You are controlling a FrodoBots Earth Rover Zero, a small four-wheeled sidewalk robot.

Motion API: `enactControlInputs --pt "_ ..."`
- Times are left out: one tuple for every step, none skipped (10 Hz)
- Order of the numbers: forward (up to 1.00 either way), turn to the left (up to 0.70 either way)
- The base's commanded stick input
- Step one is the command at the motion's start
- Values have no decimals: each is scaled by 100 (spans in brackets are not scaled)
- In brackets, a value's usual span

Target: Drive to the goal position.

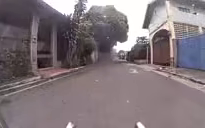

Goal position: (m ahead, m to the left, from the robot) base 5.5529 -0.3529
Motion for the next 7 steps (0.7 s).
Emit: enactControlInputs --pt "70 0" --pt "70 0" --pt "70 0" --pt "70 0" --pt "70 0" --pt "70 0" --pt "70 0"
